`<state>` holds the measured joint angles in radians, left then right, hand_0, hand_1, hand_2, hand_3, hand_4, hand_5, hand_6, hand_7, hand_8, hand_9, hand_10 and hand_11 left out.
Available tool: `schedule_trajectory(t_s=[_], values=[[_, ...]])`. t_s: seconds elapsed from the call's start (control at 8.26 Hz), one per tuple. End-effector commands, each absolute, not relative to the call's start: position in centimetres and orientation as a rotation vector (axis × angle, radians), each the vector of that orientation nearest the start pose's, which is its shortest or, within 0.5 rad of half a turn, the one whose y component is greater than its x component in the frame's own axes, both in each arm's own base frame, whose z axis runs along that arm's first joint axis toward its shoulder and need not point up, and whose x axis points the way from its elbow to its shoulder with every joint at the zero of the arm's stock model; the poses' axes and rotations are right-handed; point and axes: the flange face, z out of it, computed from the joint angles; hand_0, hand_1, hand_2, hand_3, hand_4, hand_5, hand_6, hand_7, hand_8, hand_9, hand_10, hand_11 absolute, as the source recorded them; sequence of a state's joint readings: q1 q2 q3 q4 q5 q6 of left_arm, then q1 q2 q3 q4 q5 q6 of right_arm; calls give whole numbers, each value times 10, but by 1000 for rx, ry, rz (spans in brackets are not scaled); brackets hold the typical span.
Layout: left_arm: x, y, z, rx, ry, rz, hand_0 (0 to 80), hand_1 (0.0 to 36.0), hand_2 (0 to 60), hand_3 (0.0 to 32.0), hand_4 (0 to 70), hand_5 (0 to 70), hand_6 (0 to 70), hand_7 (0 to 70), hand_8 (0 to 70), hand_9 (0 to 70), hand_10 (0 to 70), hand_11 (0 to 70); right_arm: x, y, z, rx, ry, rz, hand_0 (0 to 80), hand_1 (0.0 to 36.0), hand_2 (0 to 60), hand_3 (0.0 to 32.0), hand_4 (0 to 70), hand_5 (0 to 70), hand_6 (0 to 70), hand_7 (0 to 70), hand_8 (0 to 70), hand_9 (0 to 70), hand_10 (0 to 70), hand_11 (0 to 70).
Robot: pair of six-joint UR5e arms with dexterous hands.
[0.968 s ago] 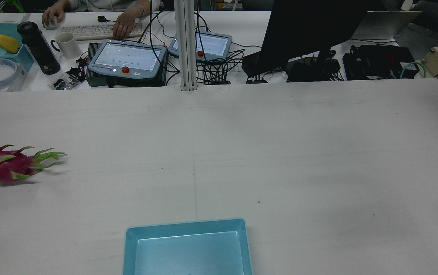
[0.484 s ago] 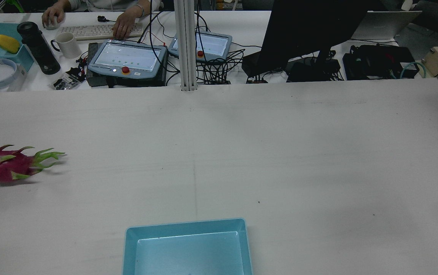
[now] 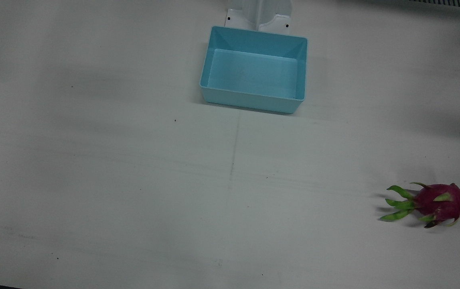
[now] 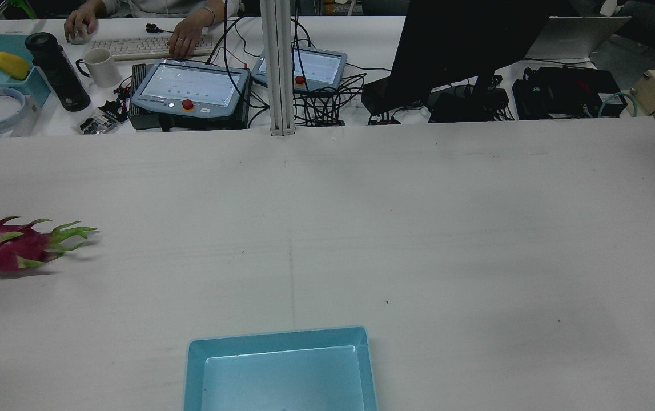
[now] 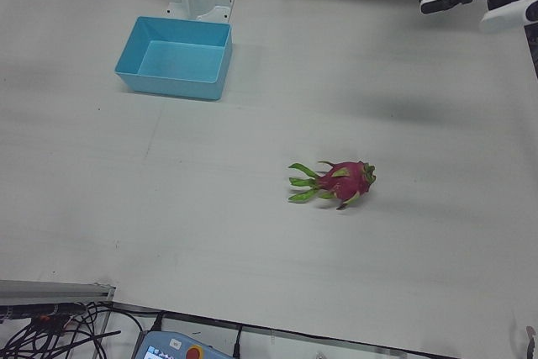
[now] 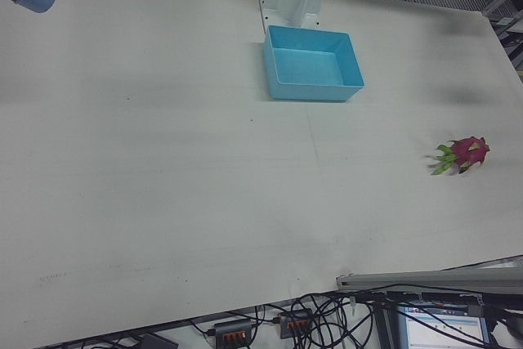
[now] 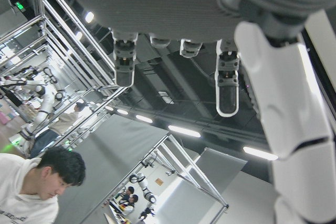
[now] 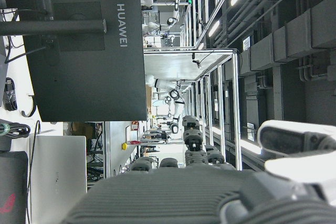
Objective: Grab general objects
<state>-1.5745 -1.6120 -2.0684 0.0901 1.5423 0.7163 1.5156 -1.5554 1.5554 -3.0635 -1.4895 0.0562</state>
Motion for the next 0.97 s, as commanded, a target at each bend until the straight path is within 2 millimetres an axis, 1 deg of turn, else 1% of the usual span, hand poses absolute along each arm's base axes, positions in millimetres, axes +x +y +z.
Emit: schedule_trajectory(t_s=[0.0, 0.12, 0.24, 0.36, 0.48, 0.61, 0.73, 0.85], values=[[-153, -505, 343, 1056, 1772, -1180, 590, 242, 113, 32, 65, 42, 0, 74, 0, 0, 93, 165, 113, -512, 680, 41, 2261, -2093, 0, 0, 0, 0, 0, 0, 0, 0, 0, 0, 0, 0], [-142, -506, 348, 1054, 1730, -1174, 587, 239, 95, 50, 52, 21, 0, 63, 0, 0, 69, 129, 113, -513, 680, 43, 2262, -2093, 0, 0, 0, 0, 0, 0, 0, 0, 0, 0, 0, 0], [-145, -508, 346, 1072, 1735, -1203, 593, 248, 98, 52, 40, 40, 0, 56, 0, 0, 54, 109, 113, -512, 680, 41, 2261, -2093, 0, 0, 0, 0, 0, 0, 0, 0, 0, 0, 0, 0], [-146, -510, 340, 1083, 1751, -1201, 586, 240, 88, 46, 38, 45, 0, 53, 0, 0, 58, 113, 113, -512, 680, 41, 2261, -2093, 0, 0, 0, 0, 0, 0, 0, 0, 0, 0, 0, 0], [-132, -519, 345, 1068, 1767, -1171, 576, 232, 80, 56, 36, 31, 0, 47, 0, 0, 47, 98, 113, -513, 679, 42, 2262, -2091, 0, 0, 0, 0, 0, 0, 0, 0, 0, 0, 0, 0], [-108, -528, 346, 1043, 1774, -1126, 573, 227, 74, 68, 31, 27, 0, 37, 0, 0, 42, 90, 113, -513, 679, 42, 2262, -2091, 0, 0, 0, 0, 0, 0, 0, 0, 0, 0, 0, 0], [-73, -533, 348, 1025, 1738, -1064, 588, 249, 122, 48, 31, 111, 0, 48, 0, 0, 66, 126, 113, -513, 679, 42, 2262, -2091, 0, 0, 0, 0, 0, 0, 0, 0, 0, 0, 0, 0], [-33, -534, 355, 1003, 1670, -1036, 607, 277, 178, 12, 12, 268, 0, 67, 0, 0, 78, 146, 113, -513, 679, 40, 2263, -2092, 0, 0, 0, 0, 0, 0, 0, 0, 0, 0, 0, 0]])
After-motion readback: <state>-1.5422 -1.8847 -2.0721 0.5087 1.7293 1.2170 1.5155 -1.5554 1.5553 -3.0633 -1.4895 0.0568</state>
